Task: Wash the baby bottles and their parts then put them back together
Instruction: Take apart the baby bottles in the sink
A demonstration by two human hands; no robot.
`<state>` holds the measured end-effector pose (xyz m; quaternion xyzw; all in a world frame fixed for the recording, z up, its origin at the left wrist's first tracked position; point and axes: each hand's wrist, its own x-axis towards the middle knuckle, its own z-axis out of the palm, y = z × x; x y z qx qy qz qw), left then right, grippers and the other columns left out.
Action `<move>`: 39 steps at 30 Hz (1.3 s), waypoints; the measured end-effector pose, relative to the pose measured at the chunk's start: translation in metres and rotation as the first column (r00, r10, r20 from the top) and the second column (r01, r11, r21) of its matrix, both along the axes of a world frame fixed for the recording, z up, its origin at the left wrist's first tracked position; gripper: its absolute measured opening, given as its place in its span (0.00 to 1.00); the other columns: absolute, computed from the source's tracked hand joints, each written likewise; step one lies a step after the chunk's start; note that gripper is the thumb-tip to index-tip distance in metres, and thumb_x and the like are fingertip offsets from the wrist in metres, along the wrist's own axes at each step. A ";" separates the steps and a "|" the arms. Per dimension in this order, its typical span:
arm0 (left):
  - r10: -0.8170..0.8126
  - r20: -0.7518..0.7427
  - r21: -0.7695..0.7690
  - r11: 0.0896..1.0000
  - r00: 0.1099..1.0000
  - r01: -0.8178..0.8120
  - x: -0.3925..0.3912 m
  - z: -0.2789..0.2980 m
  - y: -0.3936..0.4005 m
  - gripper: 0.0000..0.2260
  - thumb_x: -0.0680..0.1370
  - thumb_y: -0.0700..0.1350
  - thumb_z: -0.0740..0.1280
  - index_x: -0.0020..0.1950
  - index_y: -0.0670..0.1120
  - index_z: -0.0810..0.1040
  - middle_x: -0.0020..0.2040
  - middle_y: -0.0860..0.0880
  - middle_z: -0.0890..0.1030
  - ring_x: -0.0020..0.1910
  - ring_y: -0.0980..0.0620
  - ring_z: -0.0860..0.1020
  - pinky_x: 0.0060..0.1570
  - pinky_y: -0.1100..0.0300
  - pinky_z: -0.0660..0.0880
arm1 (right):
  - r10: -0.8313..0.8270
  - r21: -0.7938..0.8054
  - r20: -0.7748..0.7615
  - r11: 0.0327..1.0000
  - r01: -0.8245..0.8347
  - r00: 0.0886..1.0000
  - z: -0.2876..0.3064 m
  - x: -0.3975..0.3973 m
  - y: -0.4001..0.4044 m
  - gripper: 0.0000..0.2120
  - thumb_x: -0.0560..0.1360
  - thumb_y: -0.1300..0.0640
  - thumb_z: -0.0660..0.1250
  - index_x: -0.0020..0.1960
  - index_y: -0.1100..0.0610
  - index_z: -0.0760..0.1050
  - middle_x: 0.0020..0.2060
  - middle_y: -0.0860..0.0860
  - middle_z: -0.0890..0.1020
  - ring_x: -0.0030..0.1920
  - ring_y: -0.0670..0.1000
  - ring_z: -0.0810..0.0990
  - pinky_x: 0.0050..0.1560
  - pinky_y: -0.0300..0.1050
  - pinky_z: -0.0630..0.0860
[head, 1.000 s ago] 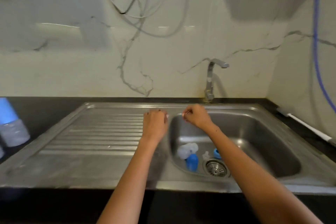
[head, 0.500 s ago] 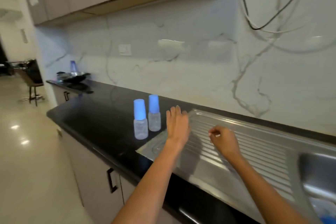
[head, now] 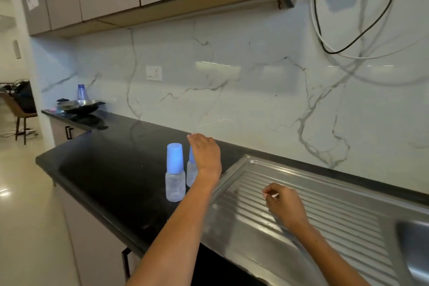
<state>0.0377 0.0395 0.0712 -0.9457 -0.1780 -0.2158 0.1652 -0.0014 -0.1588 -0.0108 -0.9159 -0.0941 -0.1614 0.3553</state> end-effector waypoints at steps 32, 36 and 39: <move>-0.685 0.718 -0.469 -0.344 0.124 0.813 -0.131 -0.059 -0.412 0.13 0.74 0.35 0.70 0.57 0.45 0.78 0.54 0.49 0.78 0.54 0.57 0.76 0.56 0.62 0.74 | -0.280 0.107 0.030 0.955 0.276 0.959 -0.005 -0.142 -0.345 0.21 0.69 0.56 0.76 0.59 0.58 0.77 0.50 0.51 0.82 0.49 0.47 0.80 0.54 0.46 0.77; -0.558 0.773 -0.604 -0.504 0.301 0.617 -0.119 -0.058 -0.412 0.17 0.72 0.34 0.73 0.58 0.44 0.77 0.54 0.49 0.81 0.53 0.57 0.79 0.53 0.64 0.76 | -0.177 0.224 -0.038 0.958 0.181 0.984 0.000 -0.143 -0.353 0.21 0.72 0.56 0.74 0.62 0.57 0.75 0.54 0.51 0.80 0.53 0.49 0.79 0.55 0.42 0.76; -0.579 0.709 -0.702 -0.635 0.402 0.322 -0.110 -0.056 -0.405 0.18 0.74 0.36 0.71 0.62 0.43 0.76 0.54 0.49 0.82 0.51 0.59 0.80 0.49 0.67 0.76 | -0.036 0.369 -0.172 0.924 0.098 0.985 0.005 -0.148 -0.349 0.18 0.75 0.54 0.71 0.63 0.56 0.75 0.55 0.53 0.80 0.56 0.52 0.79 0.55 0.45 0.78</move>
